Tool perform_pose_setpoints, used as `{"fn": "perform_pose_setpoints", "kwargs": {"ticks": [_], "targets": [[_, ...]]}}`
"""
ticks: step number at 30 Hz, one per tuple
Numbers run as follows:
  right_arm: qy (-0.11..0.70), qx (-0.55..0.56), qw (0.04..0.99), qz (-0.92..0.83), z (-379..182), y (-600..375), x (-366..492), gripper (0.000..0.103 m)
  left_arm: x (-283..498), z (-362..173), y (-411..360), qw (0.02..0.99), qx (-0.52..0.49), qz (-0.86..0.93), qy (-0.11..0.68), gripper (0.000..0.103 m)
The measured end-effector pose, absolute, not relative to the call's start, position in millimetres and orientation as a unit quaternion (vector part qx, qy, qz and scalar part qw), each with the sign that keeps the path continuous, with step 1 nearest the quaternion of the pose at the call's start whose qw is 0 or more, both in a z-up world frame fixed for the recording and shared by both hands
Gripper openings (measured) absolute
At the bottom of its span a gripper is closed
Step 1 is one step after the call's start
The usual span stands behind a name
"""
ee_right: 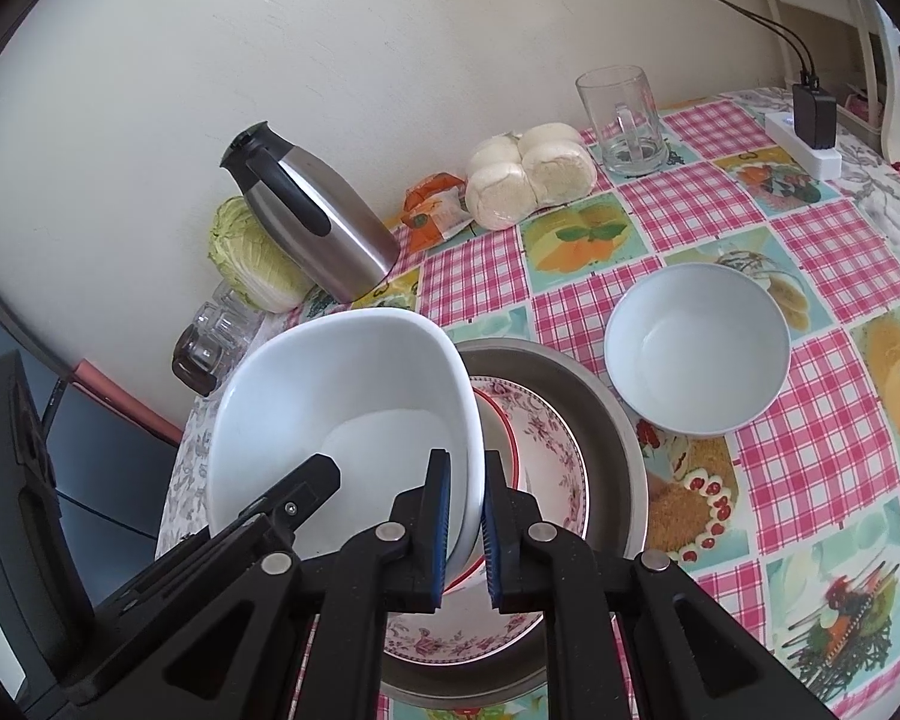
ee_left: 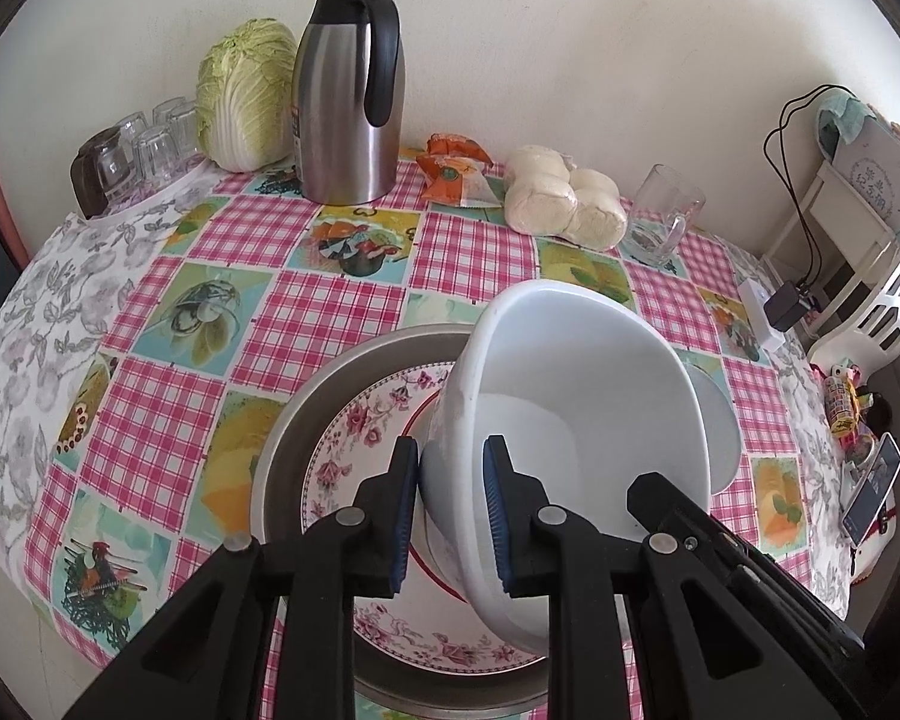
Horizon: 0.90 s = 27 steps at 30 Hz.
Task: Organize plates and bowls
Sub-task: 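Lower the white square bowl into the red-rimmed bowl with both tools, then open both tools and release the white square bowl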
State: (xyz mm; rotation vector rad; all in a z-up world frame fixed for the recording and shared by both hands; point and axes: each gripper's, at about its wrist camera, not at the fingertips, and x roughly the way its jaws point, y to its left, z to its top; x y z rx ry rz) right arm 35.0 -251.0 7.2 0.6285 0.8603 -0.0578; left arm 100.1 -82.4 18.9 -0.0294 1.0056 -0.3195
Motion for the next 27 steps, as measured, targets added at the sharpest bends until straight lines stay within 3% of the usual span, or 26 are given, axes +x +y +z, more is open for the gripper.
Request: {"fn": "perform_pose_setpoints", "kwargs": {"ticks": [7, 19, 27], "targets": [[0.421, 0.296, 0.857, -0.034, -1.8, -247.6, 40.2, 0.013, 107.2, 9.0, -81.9, 0.855, -0.021, -0.150, 0.495, 0.022], [0.417, 0.310, 0.854, -0.035, -2.6, -251.9, 39.5, 0.013, 110.2, 7.6, -79.6, 0.841, -0.046, -0.166, 0.513, 0.033], [0.413, 0.310, 0.855, -0.036, -0.4, -251.9, 38.9, 0.021, 108.1, 19.9, -74.9, 0.851, -0.050, -0.169, 0.496, 0.036]]}}
